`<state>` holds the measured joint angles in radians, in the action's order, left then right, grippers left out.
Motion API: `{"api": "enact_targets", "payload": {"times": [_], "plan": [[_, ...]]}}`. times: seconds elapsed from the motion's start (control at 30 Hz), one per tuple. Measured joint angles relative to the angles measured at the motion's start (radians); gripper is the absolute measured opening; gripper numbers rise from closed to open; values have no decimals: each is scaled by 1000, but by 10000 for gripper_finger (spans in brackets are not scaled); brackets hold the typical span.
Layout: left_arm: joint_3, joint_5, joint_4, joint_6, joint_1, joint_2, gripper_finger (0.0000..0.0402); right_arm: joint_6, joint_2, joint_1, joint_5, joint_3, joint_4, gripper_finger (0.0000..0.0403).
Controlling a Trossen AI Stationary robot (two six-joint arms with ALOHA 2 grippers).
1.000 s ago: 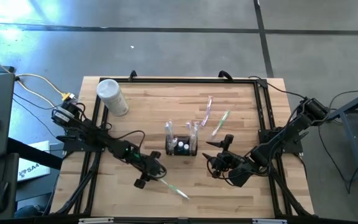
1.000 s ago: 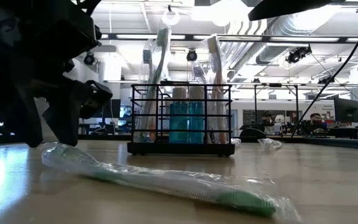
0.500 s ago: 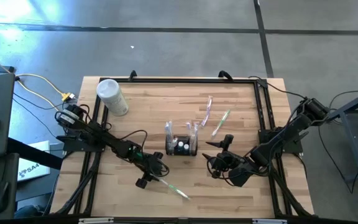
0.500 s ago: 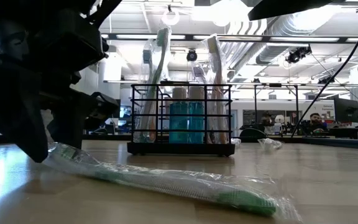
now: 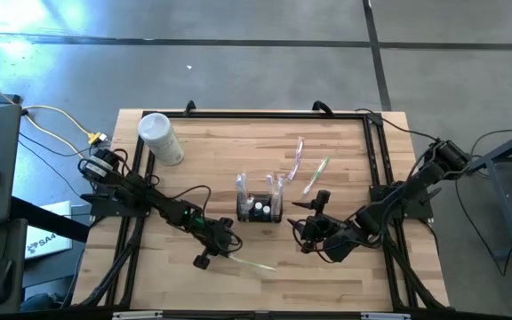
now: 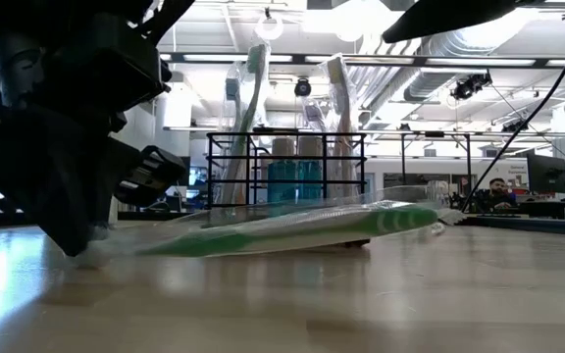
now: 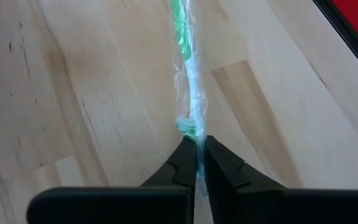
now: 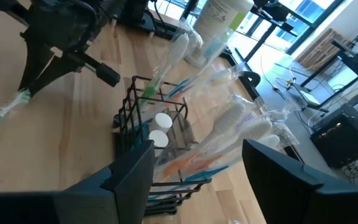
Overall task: Pick & Place toothbrushing station
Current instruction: Put the bottom green toothbrush into the black mesh
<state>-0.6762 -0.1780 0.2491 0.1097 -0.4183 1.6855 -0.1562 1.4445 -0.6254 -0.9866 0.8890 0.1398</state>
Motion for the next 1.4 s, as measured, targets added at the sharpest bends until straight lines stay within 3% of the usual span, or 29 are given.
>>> {"api": "enact_targets", "payload": {"times": [0.23, 0.37, 0.5, 0.77, 0.97, 1.17, 1.27, 1.4], "plan": [[-3, 8, -52, 26, 0, -23, 4, 0, 0, 0, 0, 0, 0, 236], [-63, 52, -238, 26, -10, -57, 3, 0, 0, 0, 0, 0, 6, 236], [-203, 146, -504, -11, -47, -65, 2, -3, 0, 0, 14, 0, 6, 236], [-578, 412, -998, -109, -159, -63, 2, -42, 0, -1, 310, 0, -4, 236], [-752, 638, -1120, -343, -259, -63, 1, -55, -5, 0, 523, 0, -59, 236], [-770, 745, -1106, -719, -276, -44, 1, -51, -5, 11, 573, 0, -143, 236], [-768, 864, -1070, -861, -272, -14, 3, -58, -10, 42, 588, 0, -237, 236], [-770, 1034, -933, -1069, -254, 30, 8, -100, -6, 117, 732, 0, -328, 236]]}}
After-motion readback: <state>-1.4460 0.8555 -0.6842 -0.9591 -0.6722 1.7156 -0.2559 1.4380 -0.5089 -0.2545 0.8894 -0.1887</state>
